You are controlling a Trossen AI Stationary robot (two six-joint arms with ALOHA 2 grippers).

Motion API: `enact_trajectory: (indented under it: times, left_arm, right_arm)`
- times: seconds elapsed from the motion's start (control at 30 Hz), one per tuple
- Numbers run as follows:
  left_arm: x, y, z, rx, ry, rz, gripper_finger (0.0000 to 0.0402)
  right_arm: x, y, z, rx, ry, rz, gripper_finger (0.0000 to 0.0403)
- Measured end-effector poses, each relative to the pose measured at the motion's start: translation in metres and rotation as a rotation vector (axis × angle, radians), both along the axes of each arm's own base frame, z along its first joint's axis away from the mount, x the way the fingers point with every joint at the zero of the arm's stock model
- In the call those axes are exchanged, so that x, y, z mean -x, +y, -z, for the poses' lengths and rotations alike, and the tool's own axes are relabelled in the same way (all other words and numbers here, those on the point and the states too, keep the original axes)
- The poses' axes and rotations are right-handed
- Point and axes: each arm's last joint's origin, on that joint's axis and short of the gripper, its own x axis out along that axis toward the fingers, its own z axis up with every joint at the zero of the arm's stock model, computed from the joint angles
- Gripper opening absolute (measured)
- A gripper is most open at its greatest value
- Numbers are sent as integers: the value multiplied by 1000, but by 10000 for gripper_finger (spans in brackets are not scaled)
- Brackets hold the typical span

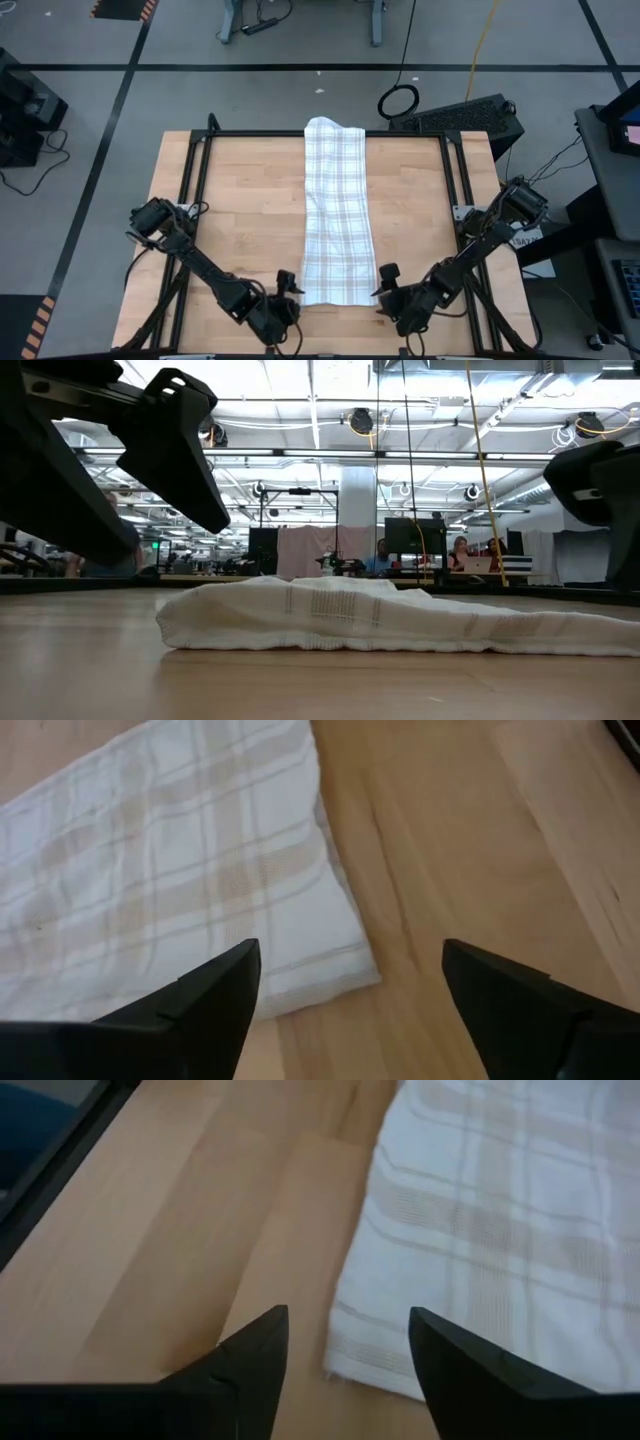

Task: Roll towel into tight, uniform cylinder
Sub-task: Roll the white towel

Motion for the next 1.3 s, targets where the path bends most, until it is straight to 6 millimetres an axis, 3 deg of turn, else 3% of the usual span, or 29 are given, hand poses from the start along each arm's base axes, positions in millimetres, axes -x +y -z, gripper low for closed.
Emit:
enact_trajectory:
  times: [0.2,0.57,1.07,1.3]
  left_arm:
    - [0,1,0,-15,-18,-20,294]
    - [0,1,-1,-35,-37,-35,293]
    - [0,0,2,-20,-31,-50,293]
    - [-1,-6,6,2,-56,-40,293]
  right_arm:
    - [-1,-1,1,-3,1,9,189]
    - [-6,4,30,-50,47,102,180]
    - [-5,4,33,-73,77,111,12]
    - [-5,2,24,-121,82,131,6]
